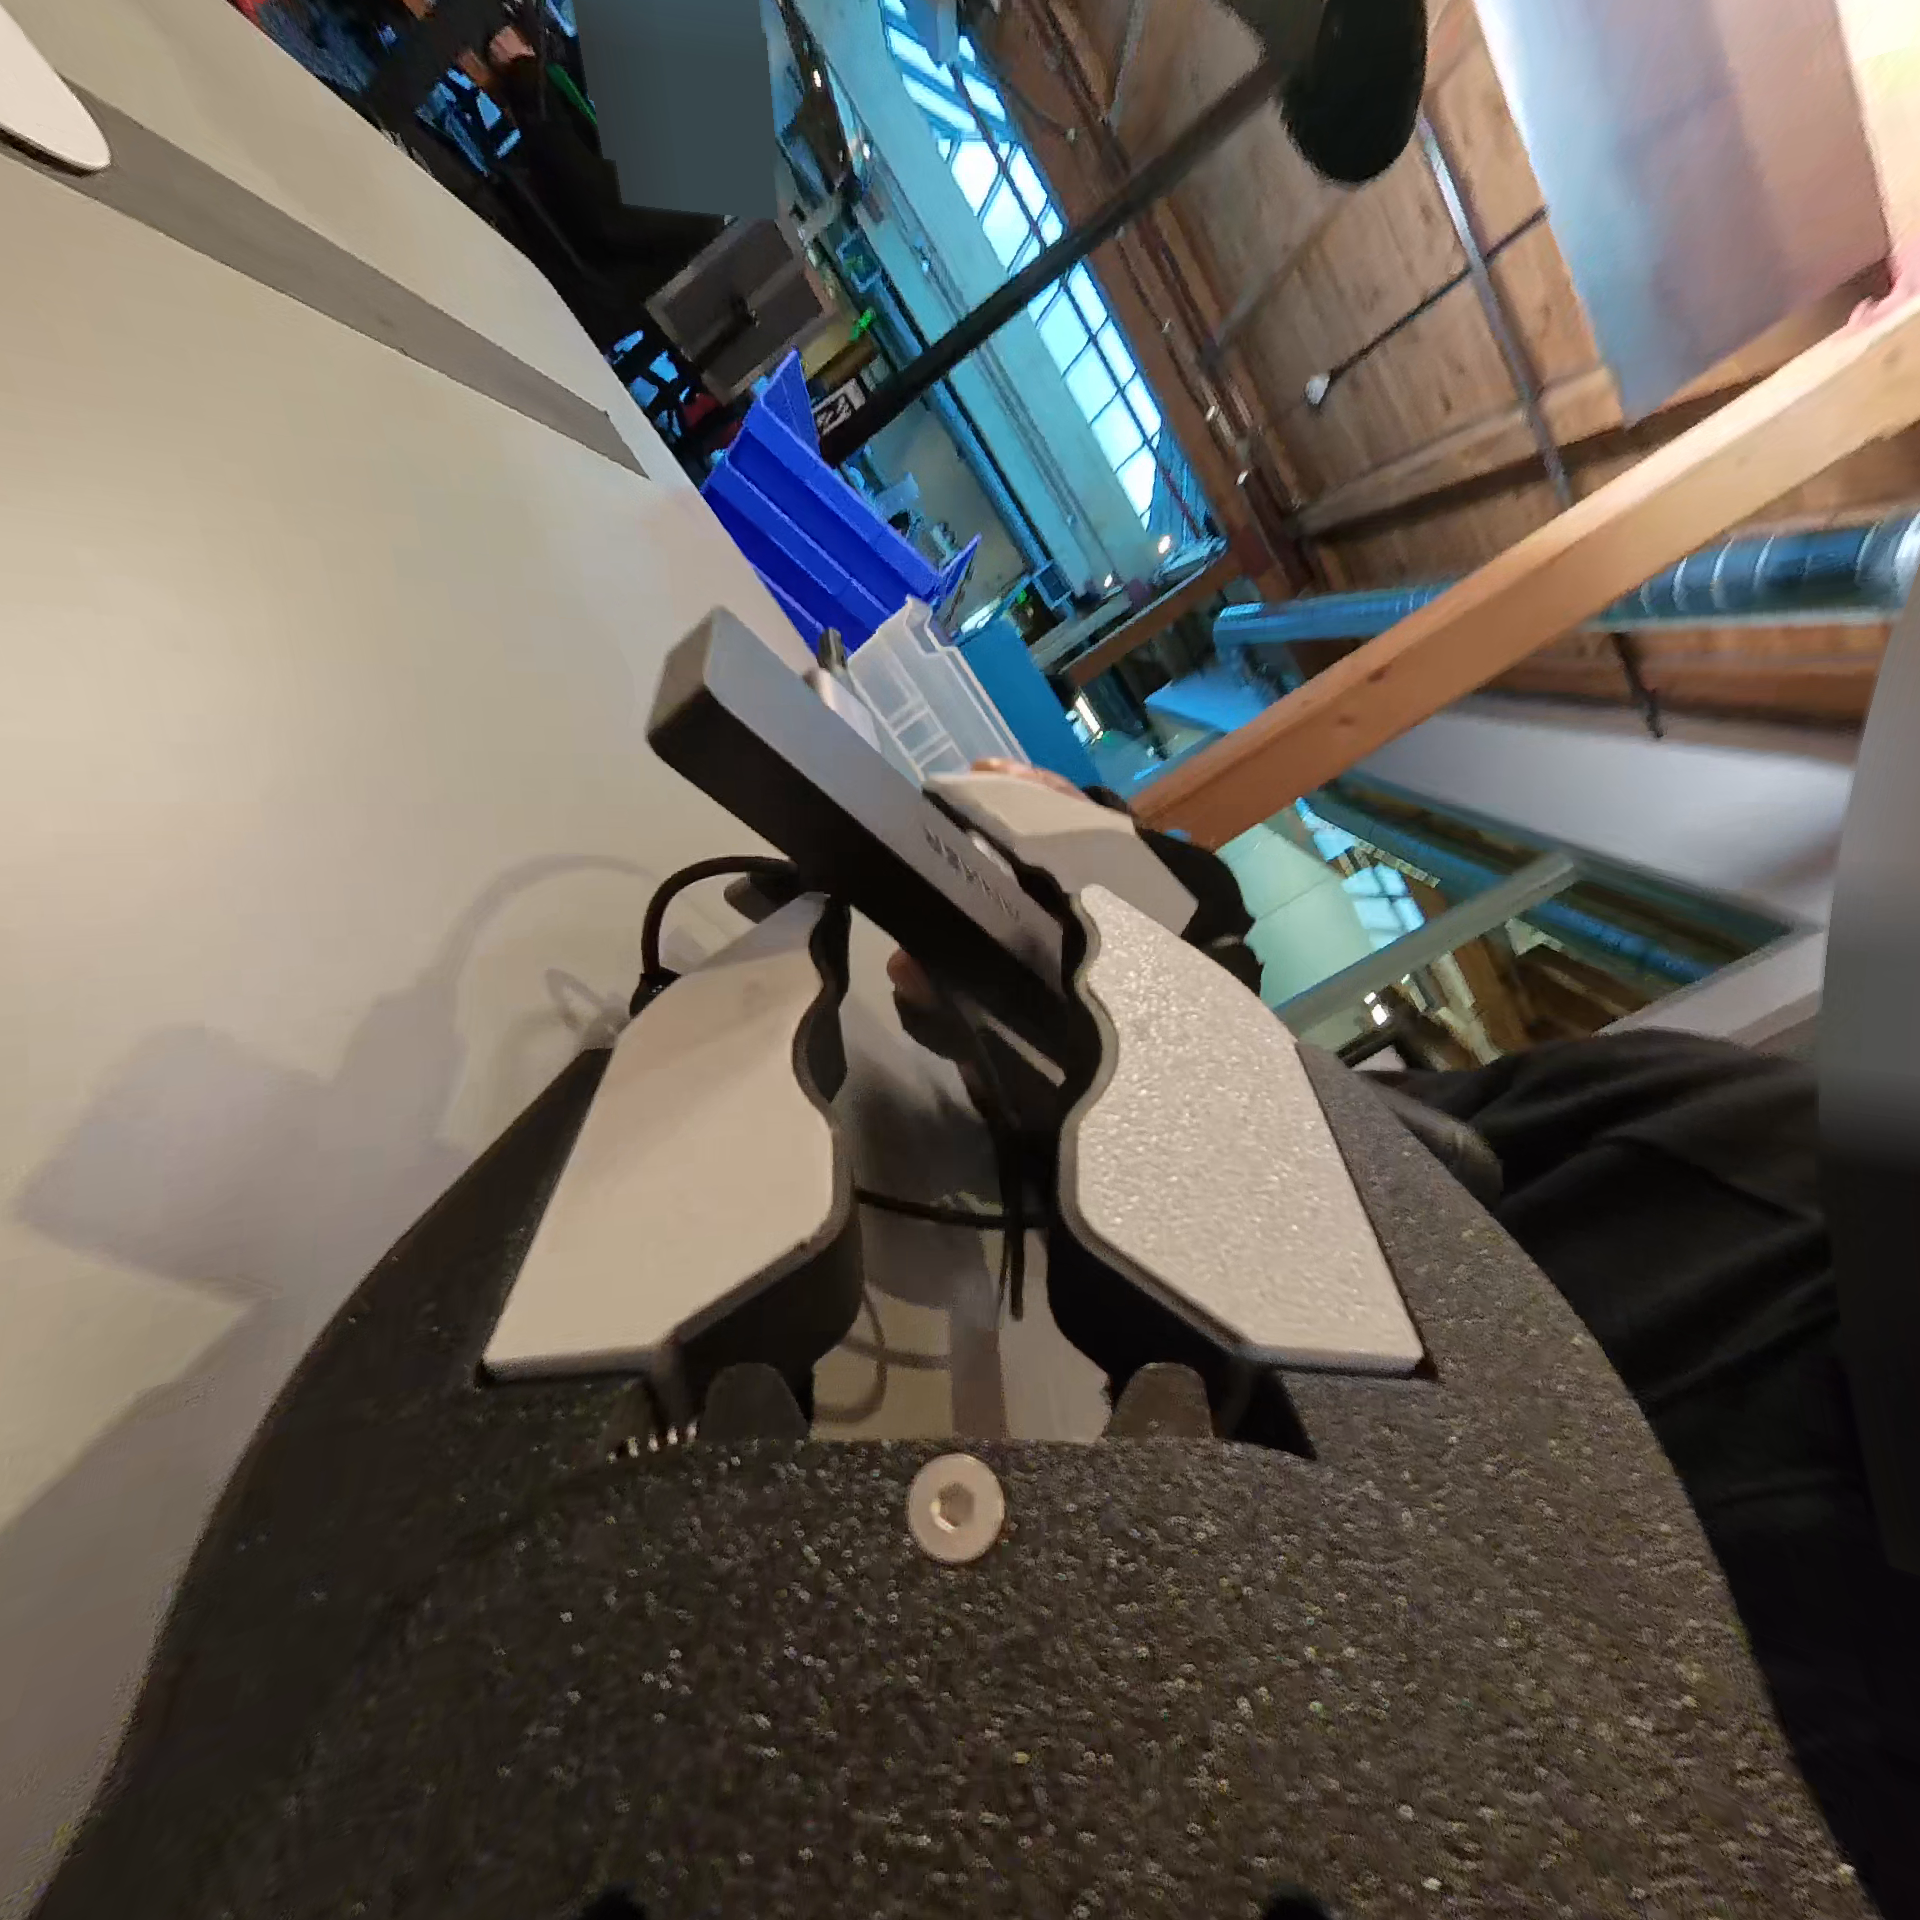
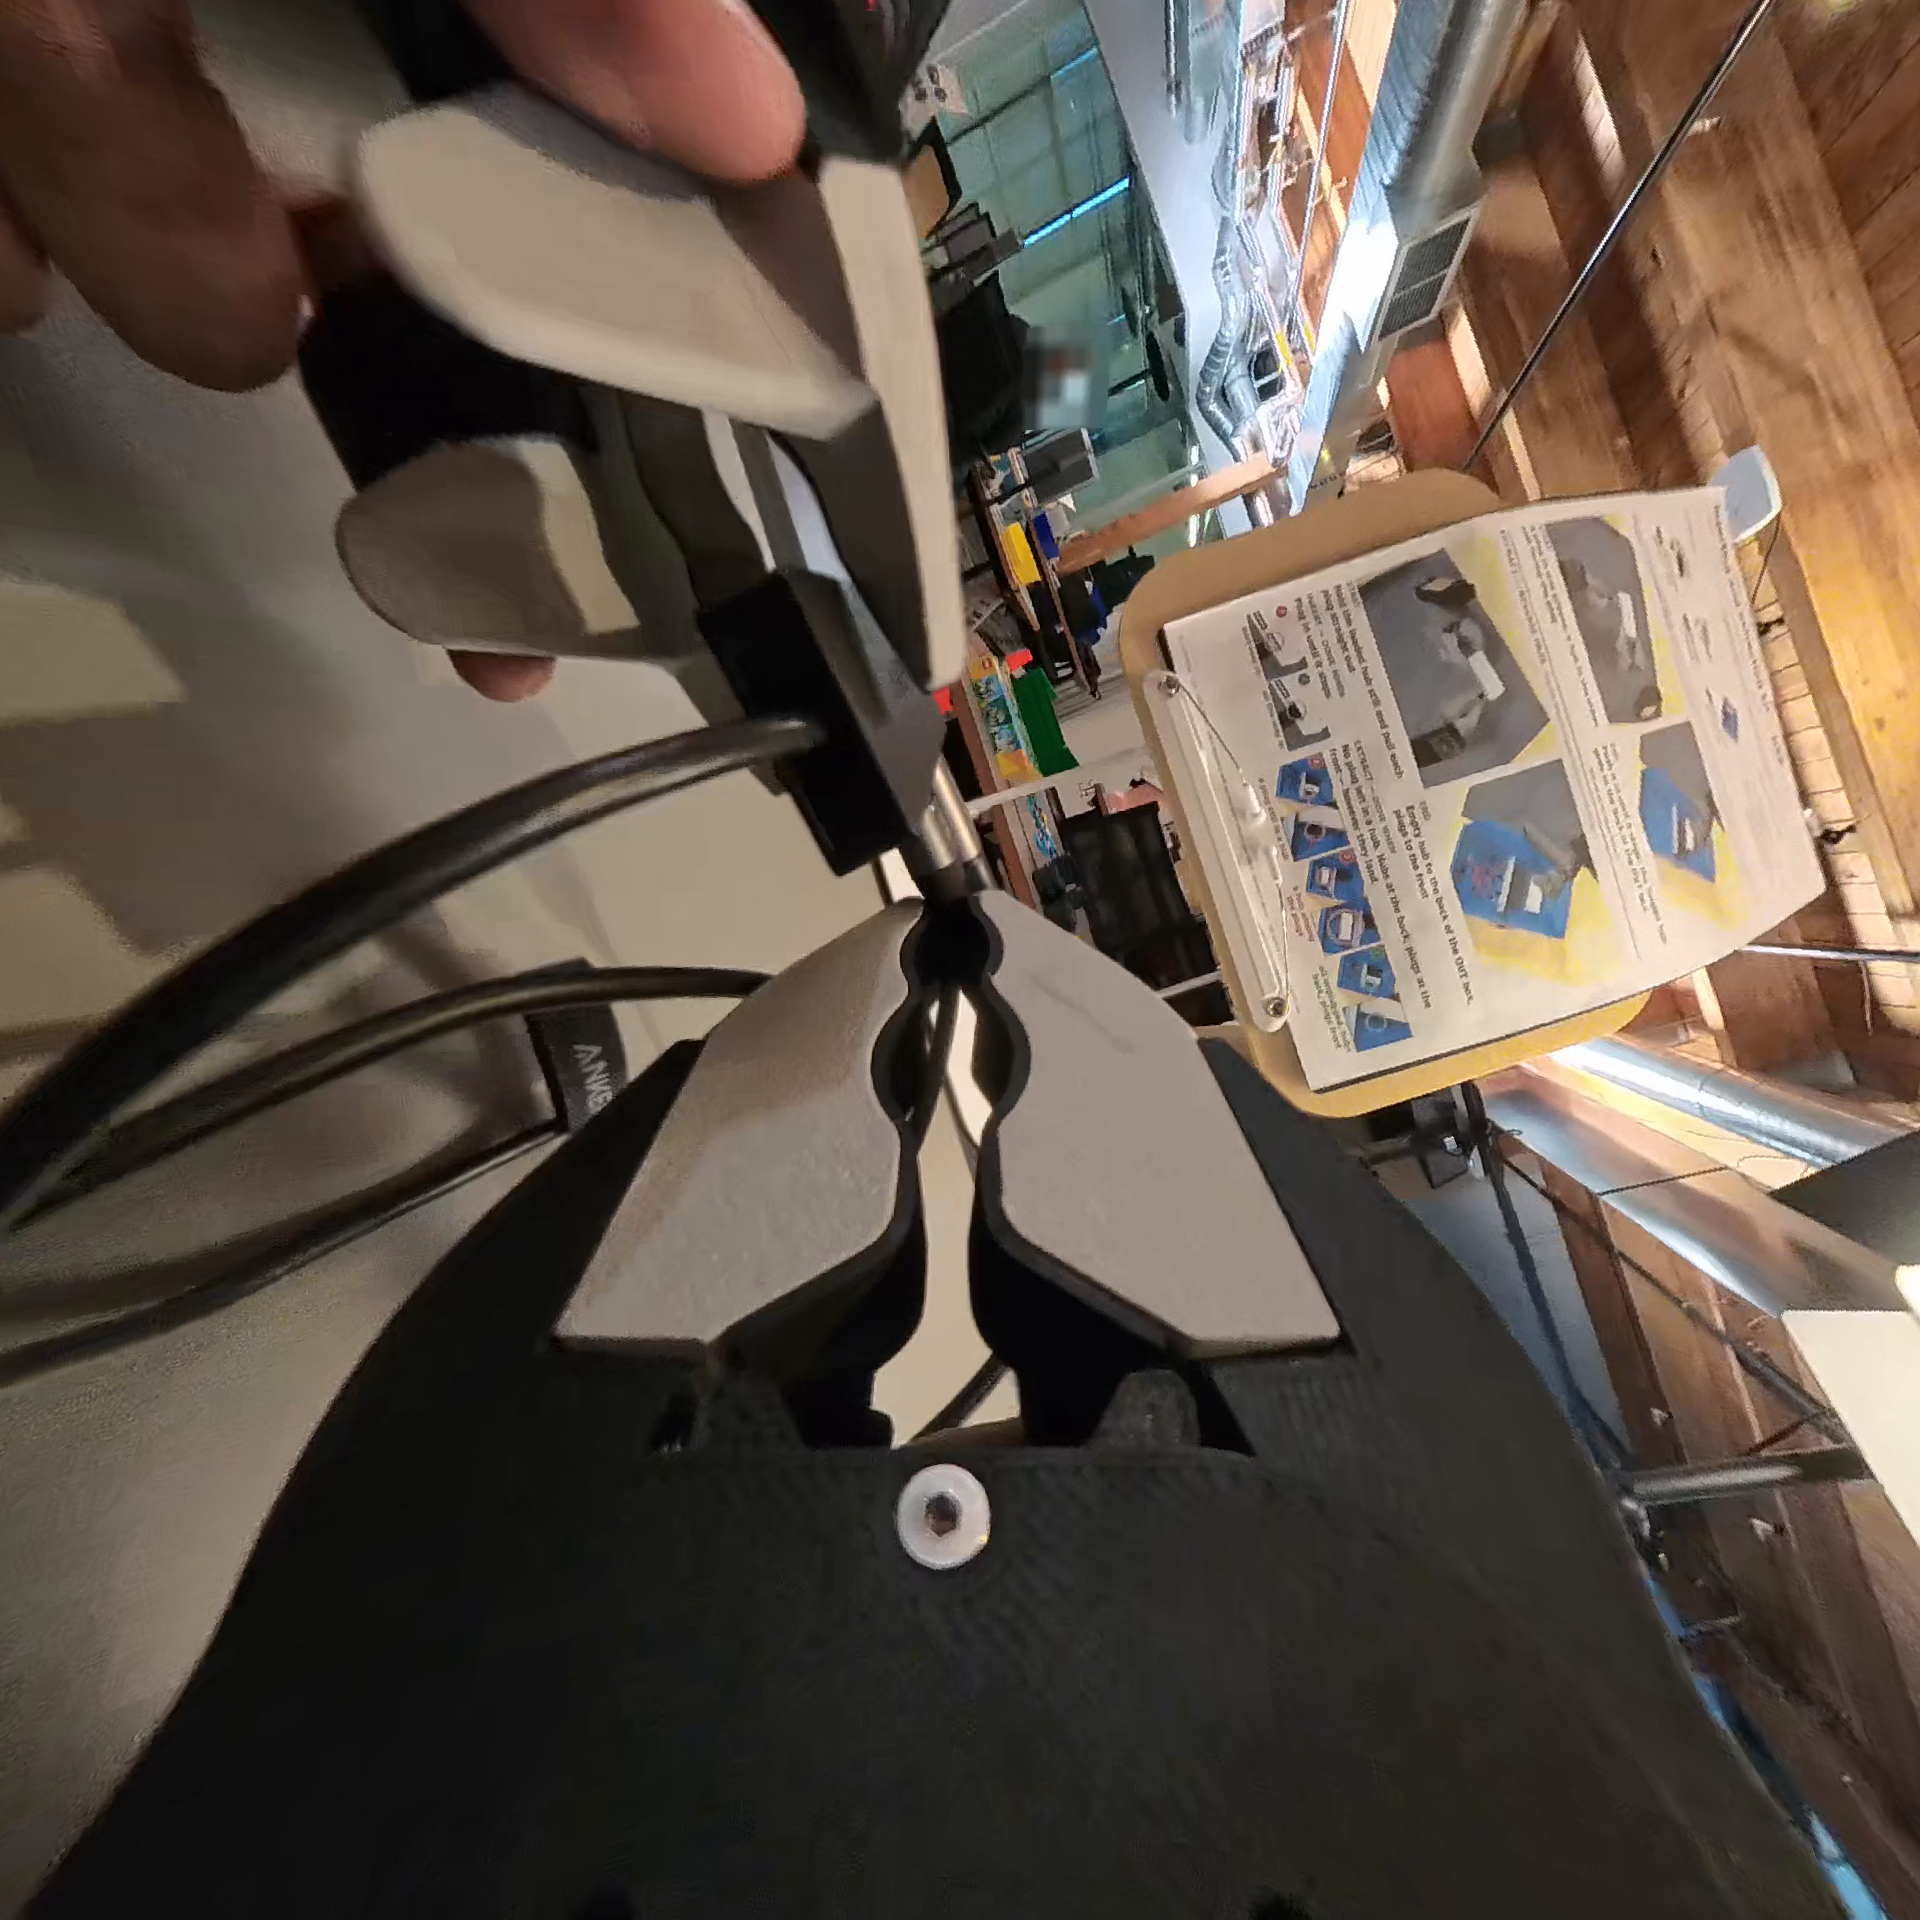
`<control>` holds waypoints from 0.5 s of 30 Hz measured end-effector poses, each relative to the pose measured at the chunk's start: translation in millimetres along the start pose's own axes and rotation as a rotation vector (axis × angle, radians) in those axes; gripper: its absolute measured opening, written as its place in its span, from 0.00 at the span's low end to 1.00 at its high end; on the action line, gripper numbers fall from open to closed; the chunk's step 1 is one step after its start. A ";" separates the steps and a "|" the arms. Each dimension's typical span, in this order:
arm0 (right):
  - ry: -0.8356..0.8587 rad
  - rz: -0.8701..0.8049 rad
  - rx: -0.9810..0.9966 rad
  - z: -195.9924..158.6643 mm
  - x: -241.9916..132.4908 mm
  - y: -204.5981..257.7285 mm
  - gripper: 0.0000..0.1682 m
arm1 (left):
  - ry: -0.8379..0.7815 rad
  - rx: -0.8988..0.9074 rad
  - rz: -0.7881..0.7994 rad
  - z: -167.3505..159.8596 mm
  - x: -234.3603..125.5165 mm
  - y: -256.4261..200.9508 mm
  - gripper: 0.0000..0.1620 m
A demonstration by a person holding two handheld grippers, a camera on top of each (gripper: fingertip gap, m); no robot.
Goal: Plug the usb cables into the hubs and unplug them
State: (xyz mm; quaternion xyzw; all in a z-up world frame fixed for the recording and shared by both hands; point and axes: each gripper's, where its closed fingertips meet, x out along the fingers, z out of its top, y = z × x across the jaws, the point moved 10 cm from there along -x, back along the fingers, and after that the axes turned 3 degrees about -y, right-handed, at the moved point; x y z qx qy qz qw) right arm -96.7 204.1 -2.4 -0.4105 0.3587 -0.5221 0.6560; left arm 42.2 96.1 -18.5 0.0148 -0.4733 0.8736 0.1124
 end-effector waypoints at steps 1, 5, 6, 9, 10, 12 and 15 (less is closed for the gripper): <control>-0.006 -0.001 -0.013 3.1 -0.4 1.9 0.01 | -0.019 -0.031 -0.001 0.4 -1.5 1.5 0.24; -0.053 0.008 -0.051 17.7 -2.4 10.7 0.01 | -0.102 -0.097 -0.015 5.2 -11.7 7.0 0.13; -0.057 0.005 -0.055 19.8 -2.6 11.6 0.01 | -0.090 -0.103 -0.026 5.8 -13.0 7.4 0.12; -0.048 -0.010 -0.064 20.7 -2.0 12.0 0.01 | -0.066 -0.070 -0.019 7.7 -14.7 6.2 0.12; -0.039 -0.024 -0.077 21.0 -1.4 11.8 0.01 | -0.068 -0.058 -0.013 7.6 -14.6 5.2 0.13; -0.020 -0.044 -0.075 20.8 -0.2 10.7 0.01 | -0.059 -0.065 -0.024 7.0 -13.9 4.6 0.14; 0.001 -0.047 -0.084 17.3 2.6 10.5 0.01 | -0.053 -0.100 -0.045 3.3 -11.0 4.9 0.14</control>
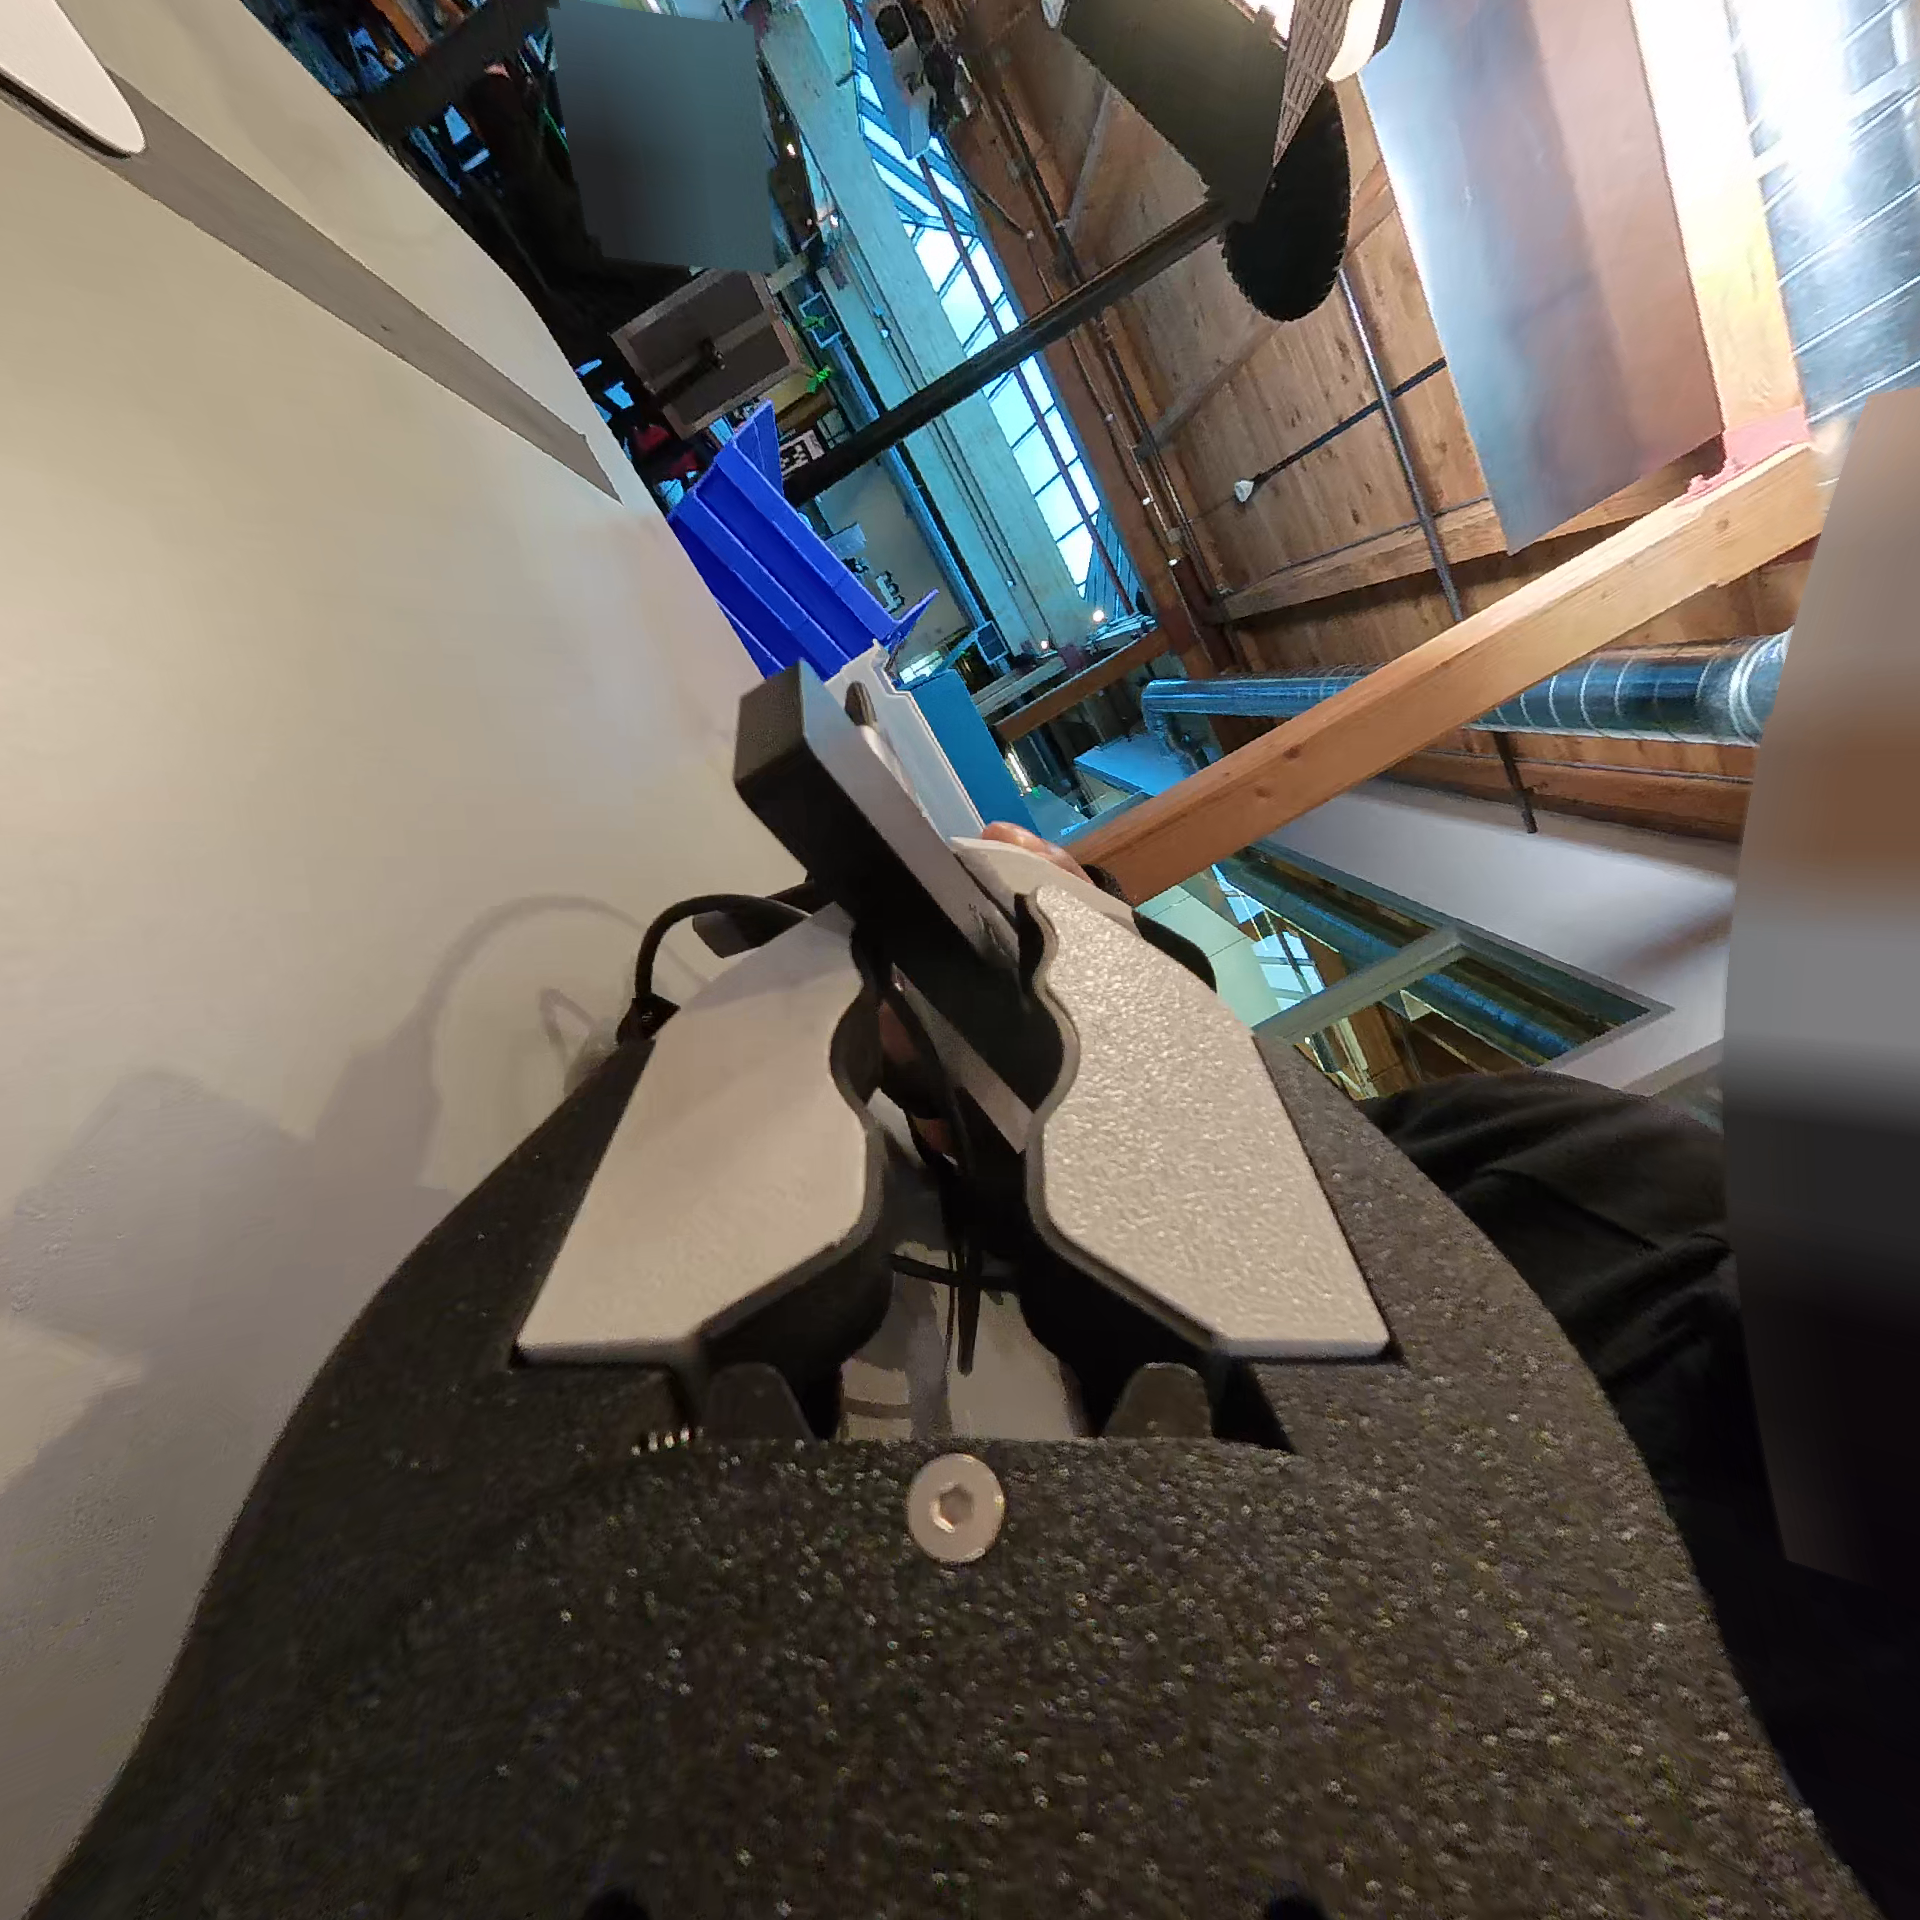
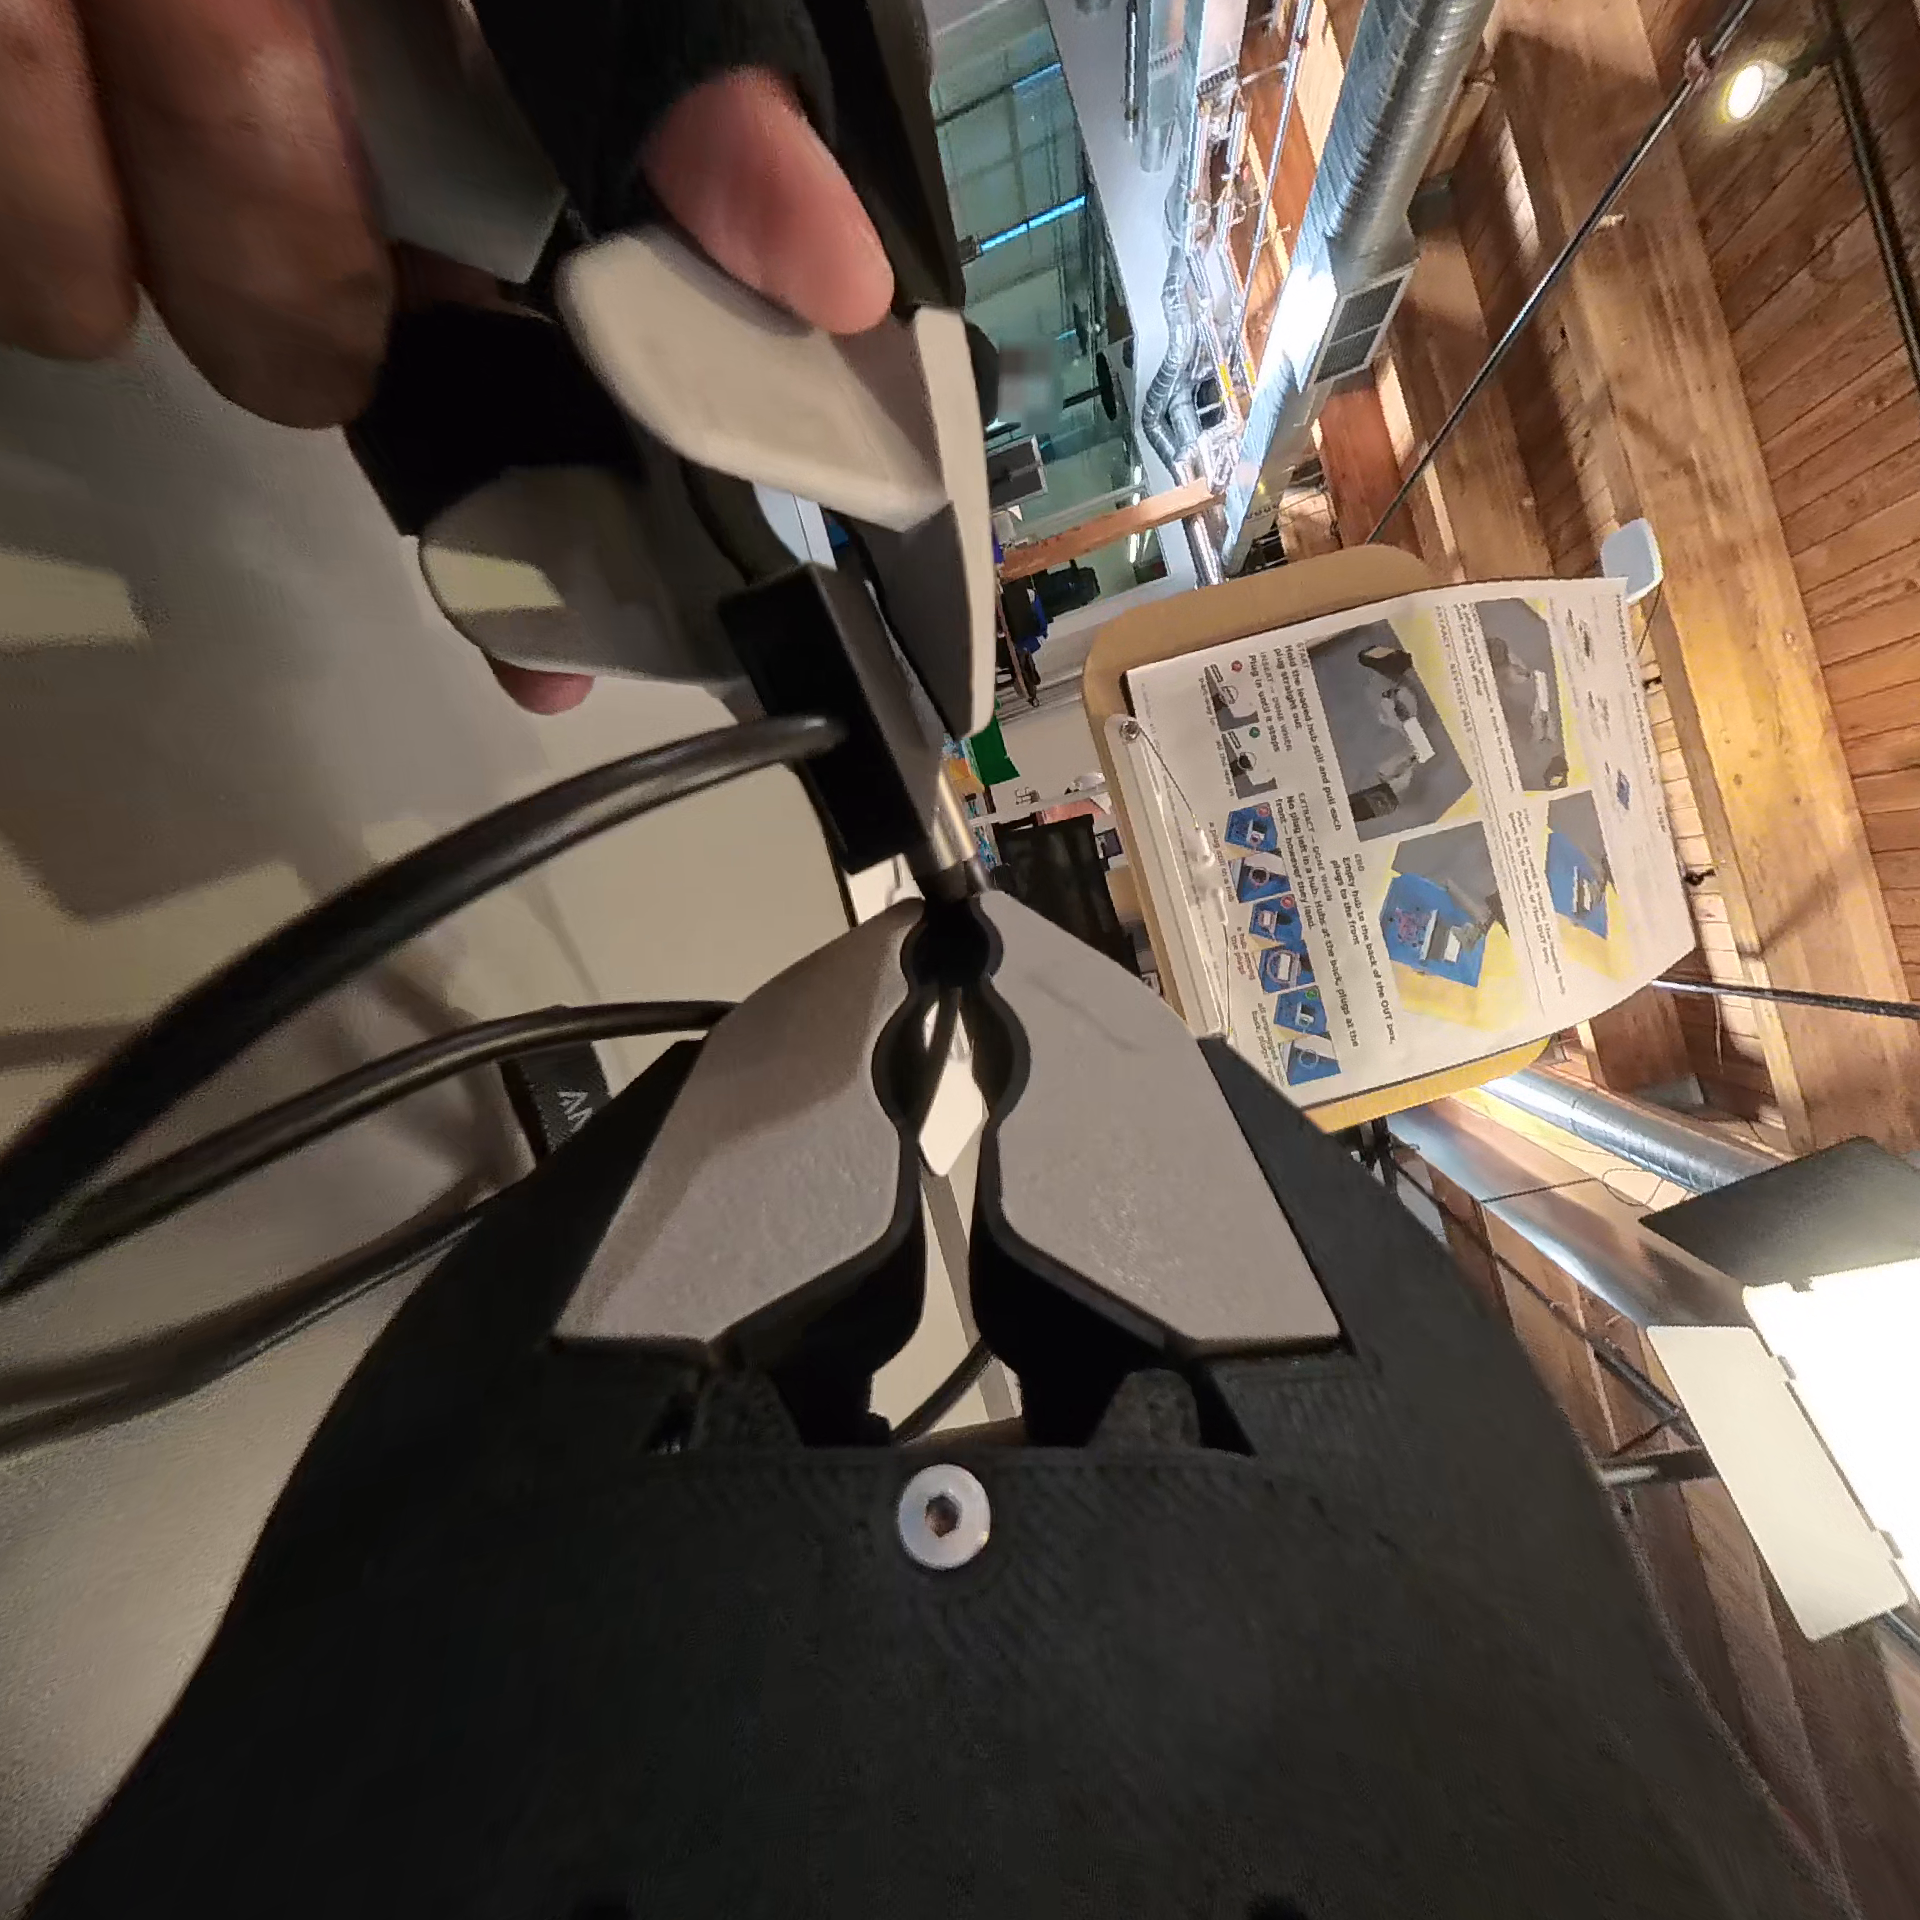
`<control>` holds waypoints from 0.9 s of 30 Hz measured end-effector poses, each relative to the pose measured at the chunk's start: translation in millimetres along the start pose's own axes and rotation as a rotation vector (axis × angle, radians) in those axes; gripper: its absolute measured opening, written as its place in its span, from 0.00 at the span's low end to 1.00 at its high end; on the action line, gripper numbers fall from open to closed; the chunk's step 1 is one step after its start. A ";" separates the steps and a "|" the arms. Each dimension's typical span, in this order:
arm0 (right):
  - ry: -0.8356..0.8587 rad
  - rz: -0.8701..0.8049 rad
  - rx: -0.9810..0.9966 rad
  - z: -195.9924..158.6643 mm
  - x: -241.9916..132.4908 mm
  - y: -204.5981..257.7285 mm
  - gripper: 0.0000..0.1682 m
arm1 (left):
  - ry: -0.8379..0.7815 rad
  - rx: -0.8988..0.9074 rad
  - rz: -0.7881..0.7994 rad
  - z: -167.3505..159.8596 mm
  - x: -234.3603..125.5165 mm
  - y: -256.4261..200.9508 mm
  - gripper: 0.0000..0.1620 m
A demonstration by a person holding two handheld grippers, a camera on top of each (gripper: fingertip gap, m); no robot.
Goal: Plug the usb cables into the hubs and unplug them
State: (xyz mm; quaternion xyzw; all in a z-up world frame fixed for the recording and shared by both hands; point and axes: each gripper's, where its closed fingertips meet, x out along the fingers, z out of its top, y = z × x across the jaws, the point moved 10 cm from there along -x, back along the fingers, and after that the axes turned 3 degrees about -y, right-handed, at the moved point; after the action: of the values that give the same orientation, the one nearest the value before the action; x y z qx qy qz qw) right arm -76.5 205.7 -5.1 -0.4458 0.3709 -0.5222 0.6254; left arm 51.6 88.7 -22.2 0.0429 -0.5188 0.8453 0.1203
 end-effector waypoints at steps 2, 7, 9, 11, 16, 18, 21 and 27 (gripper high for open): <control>-0.029 0.019 -0.028 0.4 -1.1 2.6 0.01 | -0.014 0.023 0.008 -0.4 -0.7 -1.2 0.12; -0.083 0.176 0.041 3.3 -5.8 1.5 0.06 | 0.063 0.157 0.034 4.7 -5.6 -7.2 0.08; -0.093 0.311 0.116 1.0 -6.0 -1.0 0.14 | 0.085 0.187 0.069 8.5 -10.4 -6.5 0.07; -0.122 0.451 0.258 -3.4 -9.1 -9.1 0.15 | 0.094 0.174 0.099 12.4 -15.9 -4.0 0.07; -0.169 0.527 0.569 -16.4 -16.8 -53.4 0.14 | 0.184 0.109 0.049 10.7 -19.7 -3.4 0.07; -0.156 0.473 0.582 -21.7 -17.4 -65.5 0.14 | 0.233 0.101 0.015 4.1 -15.2 -6.6 0.07; -0.138 0.505 0.540 -23.2 -20.7 -66.1 0.15 | 0.320 0.074 -0.061 -9.7 -3.8 -14.3 0.07; -0.201 0.738 0.547 -9.0 -40.4 -74.0 0.18 | 0.428 0.029 -0.117 -29.0 11.7 -34.4 0.07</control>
State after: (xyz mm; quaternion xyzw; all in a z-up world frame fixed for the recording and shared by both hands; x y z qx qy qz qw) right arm -116.0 239.7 61.8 -0.1515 0.2910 -0.2977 0.8965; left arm 50.3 131.2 -3.4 -0.1057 -0.4658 0.8342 0.2758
